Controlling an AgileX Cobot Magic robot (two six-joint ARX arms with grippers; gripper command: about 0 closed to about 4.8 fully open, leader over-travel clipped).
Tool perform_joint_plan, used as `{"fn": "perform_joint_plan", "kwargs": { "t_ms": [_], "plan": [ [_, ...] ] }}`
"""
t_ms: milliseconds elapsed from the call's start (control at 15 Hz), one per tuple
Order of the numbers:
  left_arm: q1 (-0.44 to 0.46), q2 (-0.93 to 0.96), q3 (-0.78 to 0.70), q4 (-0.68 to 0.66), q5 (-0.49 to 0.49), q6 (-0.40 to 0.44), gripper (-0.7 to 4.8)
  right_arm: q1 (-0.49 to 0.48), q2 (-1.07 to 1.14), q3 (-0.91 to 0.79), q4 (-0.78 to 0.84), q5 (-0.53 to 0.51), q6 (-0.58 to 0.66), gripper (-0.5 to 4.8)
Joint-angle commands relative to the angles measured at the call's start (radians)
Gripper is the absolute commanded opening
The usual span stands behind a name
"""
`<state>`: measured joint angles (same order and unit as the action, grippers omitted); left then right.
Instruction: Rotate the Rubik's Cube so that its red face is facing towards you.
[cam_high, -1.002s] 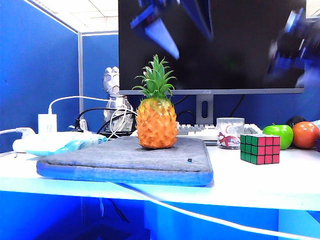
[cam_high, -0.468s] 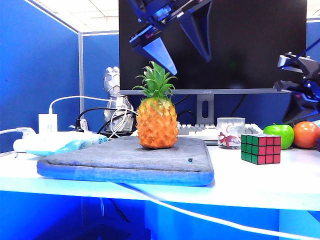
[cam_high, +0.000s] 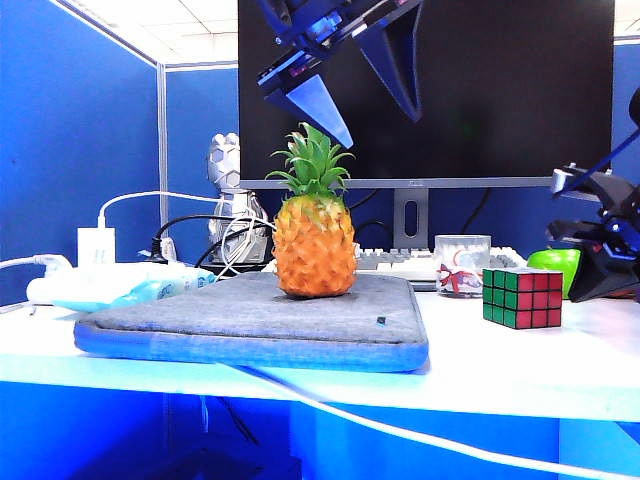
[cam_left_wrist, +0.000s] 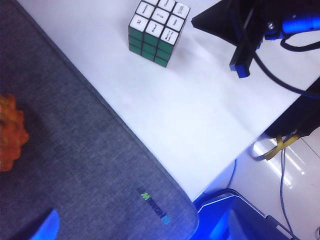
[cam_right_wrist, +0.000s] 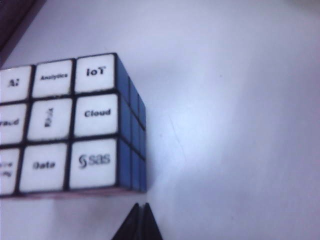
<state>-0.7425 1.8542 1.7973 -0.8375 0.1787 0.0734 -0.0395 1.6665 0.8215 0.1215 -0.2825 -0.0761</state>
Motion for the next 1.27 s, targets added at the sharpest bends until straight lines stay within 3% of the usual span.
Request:
{"fn": "perform_joint_plan", "kwargs": {
  "t_ms": [67, 535, 869, 1069, 1270],
  "plan": [
    [0.0, -0.003, 0.005, 0.009, -0.001, -0.003, 4.79, -0.006, 0.0, 0.006, 0.035, -0.018, -0.002, -0.02],
    [0.0, -0.003, 0.005, 0.01, -0.001, -0.007, 4.79, 0.011, -0.001, 0.006, 0.016, -0.163, 0.075, -0.02],
    [0.0, -0.003, 0.005, -0.003, -0.001, -0.007, 4.79, 0.045, -0.002, 0.006, 0.006, -0.122, 0.067, -0.02],
    [0.0, -0.003, 0.005, -0.019, -0.002, -0.006, 4.79, -0.01, -0.021, 0.006, -0.09, -0.097, 0.016, -0.02],
    [0.0, -0.003, 0.005, 0.0, 0.0, -0.007, 4.79, -0.034, -0.035, 0.006, -0.047, -0.109, 0.02, -0.02]
  ]
}}
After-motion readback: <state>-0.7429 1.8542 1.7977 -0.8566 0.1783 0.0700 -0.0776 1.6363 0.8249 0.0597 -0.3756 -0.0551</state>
